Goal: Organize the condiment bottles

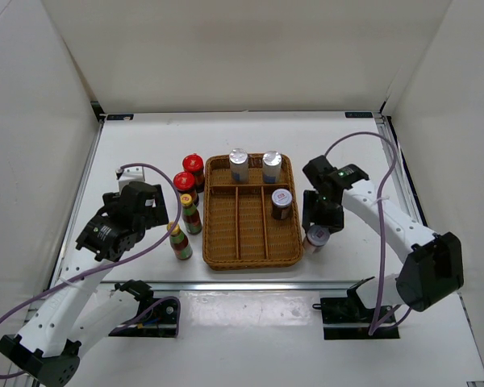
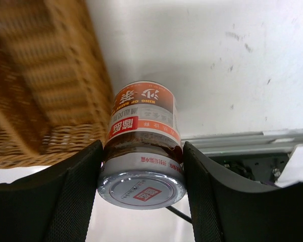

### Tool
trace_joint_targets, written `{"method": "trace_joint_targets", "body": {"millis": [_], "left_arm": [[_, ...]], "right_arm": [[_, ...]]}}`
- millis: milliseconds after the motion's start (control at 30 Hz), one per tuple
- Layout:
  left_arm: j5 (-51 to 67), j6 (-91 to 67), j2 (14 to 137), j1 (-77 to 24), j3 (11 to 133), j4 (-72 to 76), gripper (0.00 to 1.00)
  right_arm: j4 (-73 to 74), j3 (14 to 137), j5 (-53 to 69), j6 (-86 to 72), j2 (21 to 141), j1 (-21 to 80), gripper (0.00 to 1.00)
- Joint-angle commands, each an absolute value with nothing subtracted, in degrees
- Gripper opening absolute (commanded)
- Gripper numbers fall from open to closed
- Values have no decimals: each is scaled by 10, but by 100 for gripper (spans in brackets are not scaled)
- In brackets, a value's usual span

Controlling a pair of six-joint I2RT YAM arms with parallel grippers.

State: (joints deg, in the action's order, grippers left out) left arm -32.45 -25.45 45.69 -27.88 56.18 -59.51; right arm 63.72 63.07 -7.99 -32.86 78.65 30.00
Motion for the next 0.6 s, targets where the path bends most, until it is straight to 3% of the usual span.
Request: {"method": "trace_joint_targets", "body": {"millis": [0,367,567], "left_arm": [[-337,-252,455,-280,566,-590,99],[-337,-252,455,-280,566,-590,99],[-337,-252,455,-280,566,-590,99]], "right_arm": [[664,699,-91,-326,763,298,0],[639,802,-62,-279,798,354,0],[593,800,-47,-267,855,396,0]]}}
